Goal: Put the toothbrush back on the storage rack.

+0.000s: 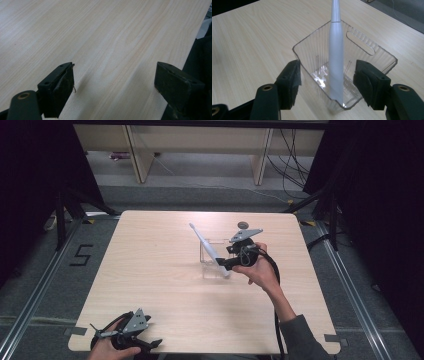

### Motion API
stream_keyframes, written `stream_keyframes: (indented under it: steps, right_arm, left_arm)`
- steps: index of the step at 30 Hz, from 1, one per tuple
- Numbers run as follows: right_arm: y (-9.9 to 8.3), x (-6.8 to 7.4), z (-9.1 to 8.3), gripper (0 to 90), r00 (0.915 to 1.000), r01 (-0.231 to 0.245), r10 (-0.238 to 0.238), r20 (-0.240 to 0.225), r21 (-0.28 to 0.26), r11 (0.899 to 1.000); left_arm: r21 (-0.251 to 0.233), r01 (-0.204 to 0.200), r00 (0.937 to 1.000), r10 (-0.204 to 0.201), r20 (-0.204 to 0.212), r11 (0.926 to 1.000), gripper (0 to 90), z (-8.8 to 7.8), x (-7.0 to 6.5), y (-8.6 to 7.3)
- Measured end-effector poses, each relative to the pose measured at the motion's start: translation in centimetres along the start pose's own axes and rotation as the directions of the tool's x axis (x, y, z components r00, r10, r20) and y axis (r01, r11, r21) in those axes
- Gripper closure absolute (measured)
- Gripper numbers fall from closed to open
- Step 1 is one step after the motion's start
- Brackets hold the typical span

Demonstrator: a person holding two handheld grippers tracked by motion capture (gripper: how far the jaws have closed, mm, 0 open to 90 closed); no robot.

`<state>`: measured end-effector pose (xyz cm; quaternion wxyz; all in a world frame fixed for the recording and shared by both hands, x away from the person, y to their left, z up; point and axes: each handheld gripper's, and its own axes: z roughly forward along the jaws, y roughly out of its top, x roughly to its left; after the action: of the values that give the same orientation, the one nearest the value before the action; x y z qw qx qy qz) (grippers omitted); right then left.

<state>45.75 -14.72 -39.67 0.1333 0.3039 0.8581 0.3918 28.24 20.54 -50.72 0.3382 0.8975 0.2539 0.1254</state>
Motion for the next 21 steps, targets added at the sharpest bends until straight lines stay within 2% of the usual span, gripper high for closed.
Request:
stream_keyframes:
  steps: [2, 4, 6, 8, 9, 12, 14, 17, 18, 19, 20, 21]
  right_arm:
    - [-0.3, 0.2, 0.1, 38.9, 1.0000, 0.000, 0.000, 0.000, -0.020, 1.000]
    - [-0.5, 0.2, -0.3, 38.8, 0.9999, -0.010, 0.010, 0.003, 0.001, 1.000]
    - [-0.8, 0.3, -0.2, 38.7, 1.0000, 0.001, -0.001, 0.001, -0.016, 1.000]
    - [-0.9, 0.4, -0.3, 38.7, 0.9999, -0.011, 0.012, 0.007, -0.006, 1.000]
    - [-1.1, 0.4, -0.5, 38.6, 1.0000, -0.003, 0.003, -0.004, -0.002, 1.000]
    - [-1.3, 0.7, -0.7, 38.5, 0.9998, -0.021, 0.021, 0.007, -0.014, 1.000]
    - [-1.3, 0.6, -0.7, 38.4, 0.9999, -0.010, 0.010, 0.003, -0.015, 1.000]
    - [-1.5, 0.7, -1.1, 38.3, 1.0000, -0.008, 0.008, 0.001, 0.004, 1.000]
    - [-1.7, 0.8, -1.0, 38.3, 0.9998, -0.017, 0.017, 0.008, -0.014, 1.000]
    - [-1.8, 0.6, -1.3, 37.6, 0.9999, 0.004, -0.004, 0.010, -0.002, 1.000]
    - [-1.8, 0.6, -1.3, 37.6, 0.9999, 0.004, -0.004, 0.010, -0.002, 1.000]
    - [-2.1, 0.6, -1.3, 37.5, 0.9999, -0.012, 0.012, 0.003, -0.006, 1.000]
  left_arm:
    - [0.000, 0.000, 1.0000, 0.000, 0.000, 1.0000, 15.7, 0.0, 0.0, 0.0]
    - [0.001, 0.000, 1.0000, 0.000, 0.001, 1.0000, 15.7, 0.0, 0.0, 0.0]
    - [0.007, 0.000, 1.0000, 0.000, 0.005, 1.0000, 15.7, 0.0, 0.1, 0.0]
    - [0.007, 0.000, 1.0000, 0.000, 0.005, 1.0000, 15.7, 0.0, 0.1, 0.0]
    - [0.007, 0.000, 1.0000, 0.000, 0.005, 1.0000, 15.7, 0.0, 0.1, 0.0]
    - [0.008, -0.001, 1.0000, 0.001, 0.005, 1.0000, 15.7, 0.0, 0.0, 0.0]
    - [0.008, 0.000, 1.0000, 0.000, 0.005, 1.0000, 15.7, 0.0, 0.0, 0.0]
    - [0.007, 0.002, 1.0000, -0.002, 0.004, 1.0000, 15.7, -0.1, 0.0, 0.0]
    - [0.007, 0.002, 1.0000, -0.002, 0.005, 1.0000, 15.7, 0.0, 0.0, 0.0]
    - [0.008, 0.002, 1.0000, -0.002, 0.005, 1.0000, 15.7, 0.0, 0.0, 0.0]
    - [0.008, 0.001, 1.0000, -0.001, 0.005, 1.0000, 15.7, 0.0, 0.0, 0.0]
    - [0.009, 0.000, 1.0000, 0.000, 0.005, 1.0000, 15.7, 0.0, 0.0, 0.0]
